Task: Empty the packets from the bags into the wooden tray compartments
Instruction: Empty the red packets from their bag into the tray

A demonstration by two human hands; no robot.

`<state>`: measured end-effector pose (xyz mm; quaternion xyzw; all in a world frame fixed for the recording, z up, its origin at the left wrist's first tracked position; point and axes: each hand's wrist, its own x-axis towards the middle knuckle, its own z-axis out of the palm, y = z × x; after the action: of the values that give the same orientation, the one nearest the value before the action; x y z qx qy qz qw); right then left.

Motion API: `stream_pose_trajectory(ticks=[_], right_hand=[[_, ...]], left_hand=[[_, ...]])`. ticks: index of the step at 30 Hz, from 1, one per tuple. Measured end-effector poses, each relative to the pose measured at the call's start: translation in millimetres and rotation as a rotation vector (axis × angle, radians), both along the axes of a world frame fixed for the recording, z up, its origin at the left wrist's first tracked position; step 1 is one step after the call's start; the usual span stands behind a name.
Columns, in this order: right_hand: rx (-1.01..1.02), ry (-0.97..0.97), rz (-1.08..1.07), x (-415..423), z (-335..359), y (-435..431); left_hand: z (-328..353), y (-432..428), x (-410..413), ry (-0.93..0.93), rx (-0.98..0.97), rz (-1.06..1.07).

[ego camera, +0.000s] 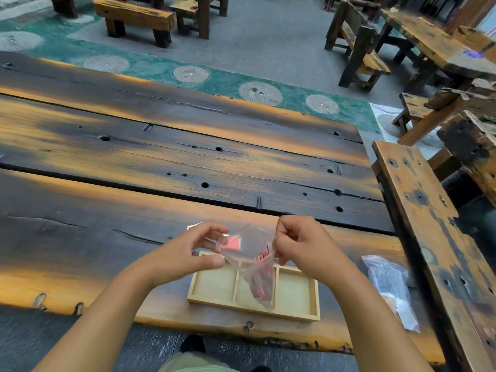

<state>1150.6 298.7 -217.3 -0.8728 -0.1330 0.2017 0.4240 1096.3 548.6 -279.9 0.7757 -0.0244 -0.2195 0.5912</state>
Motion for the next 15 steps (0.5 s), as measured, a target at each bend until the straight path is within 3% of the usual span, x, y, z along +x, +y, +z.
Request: stream_pose_trajectory(ticks=[5,10,15], right_hand=[[0.155,0.004,-0.057,8.7,28.8,5.9],[0.390,0.061,-0.037,8.3,57.0,11.8],[0.628,0.103,0.004,5.9,83.4,18.9]], left_hand=[[8.1,-24.3,0.3,-0.051,-0.022,-0.137],[37.2,-41.9,5.3,-0.253,-0.071,0.067],[58.3,-40.6,10.8,-0.485,-0.281,0.176]])
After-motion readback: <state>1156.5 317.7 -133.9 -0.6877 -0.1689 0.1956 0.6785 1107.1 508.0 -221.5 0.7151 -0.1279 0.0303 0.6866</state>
